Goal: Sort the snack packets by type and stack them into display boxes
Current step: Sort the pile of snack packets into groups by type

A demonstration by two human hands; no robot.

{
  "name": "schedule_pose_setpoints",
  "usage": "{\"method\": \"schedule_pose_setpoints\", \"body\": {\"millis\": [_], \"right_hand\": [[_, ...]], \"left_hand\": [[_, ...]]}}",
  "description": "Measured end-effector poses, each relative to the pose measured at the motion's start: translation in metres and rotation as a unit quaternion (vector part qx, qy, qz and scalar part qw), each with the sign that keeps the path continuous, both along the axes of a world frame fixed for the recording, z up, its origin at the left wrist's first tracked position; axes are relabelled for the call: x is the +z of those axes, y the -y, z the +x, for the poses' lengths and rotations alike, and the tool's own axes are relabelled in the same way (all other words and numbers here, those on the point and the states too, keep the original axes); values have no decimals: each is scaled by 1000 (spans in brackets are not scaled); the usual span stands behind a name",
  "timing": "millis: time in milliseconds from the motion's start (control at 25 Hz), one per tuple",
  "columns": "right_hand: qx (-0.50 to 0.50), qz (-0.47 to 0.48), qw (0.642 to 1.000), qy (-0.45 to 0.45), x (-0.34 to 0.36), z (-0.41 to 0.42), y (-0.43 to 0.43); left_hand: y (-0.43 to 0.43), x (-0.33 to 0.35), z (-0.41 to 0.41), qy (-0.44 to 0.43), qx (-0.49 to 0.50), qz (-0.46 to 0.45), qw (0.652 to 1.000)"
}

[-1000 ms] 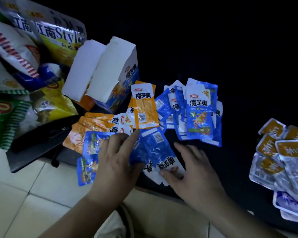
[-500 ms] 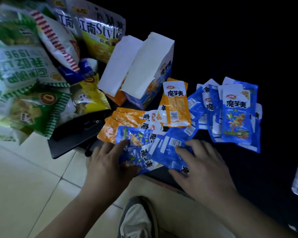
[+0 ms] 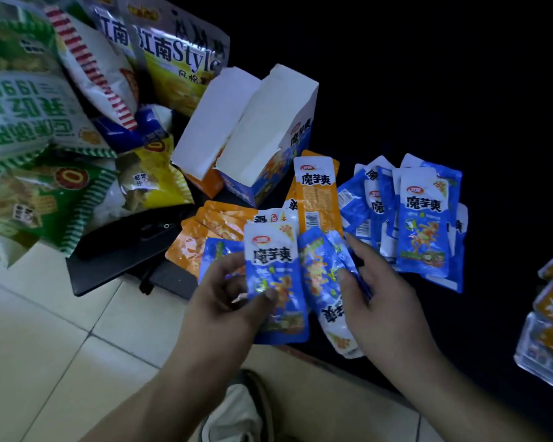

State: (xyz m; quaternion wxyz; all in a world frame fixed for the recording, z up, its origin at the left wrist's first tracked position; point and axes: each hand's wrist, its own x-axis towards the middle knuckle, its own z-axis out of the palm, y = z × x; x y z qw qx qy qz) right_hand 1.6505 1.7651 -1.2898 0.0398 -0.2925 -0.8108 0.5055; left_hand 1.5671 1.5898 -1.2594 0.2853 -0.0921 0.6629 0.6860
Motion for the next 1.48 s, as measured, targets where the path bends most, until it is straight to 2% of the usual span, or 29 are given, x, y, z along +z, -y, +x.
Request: {"method": "schedule_pose_setpoints", "body": {"millis": [80,200,280,400,480,640,720,800,960,1080,1160,1240,1320,1480], "right_hand": [[-44,-89,995,-21,0,3,5],[-95,-126,987,-39,-2,3,11],[-105,-154,982,-33,0,3,10],[-136,-138,981,-16,-1,9,0],[-167,-119,979,-19,-4,17,-14],[-155,-127,979,-37,1,26,-26],[-143,-144,978,-40,3,24,-25],[-151,-154,975,-47,4,20,-29],[-193,-100,973,-77,15,6,-58],[-227,-17,970,-89,14,-17,-85],[-223,54,972,-56,7,-27,-100],[-192,128,973,-1,-3,-28,-111],[-172,177,969,19,-8,-19,-119],[-177,151,972,-45,1,0,-127]], "left_hand": [[-18,-9,10,-26,-54,-20,998],[-35,-16,20,-92,-116,-133,980],[-40,-22,26,-145,-179,-144,962],[-36,-31,25,-269,-285,-204,897],[-29,-39,10,-337,-270,-274,859],[-30,-49,-16,-395,-283,-433,759],[-39,-48,-18,-379,-316,-466,734],[-44,-41,-16,-319,-332,-465,756],[-33,-27,-2,-241,-284,-396,839],[-25,-10,9,-169,-236,-279,916],[-30,11,13,-99,-213,-182,955],[-40,22,12,-93,-214,-119,965],[-57,25,7,-130,-224,-110,960],[-109,9,-4,-181,-219,-112,952]]}}
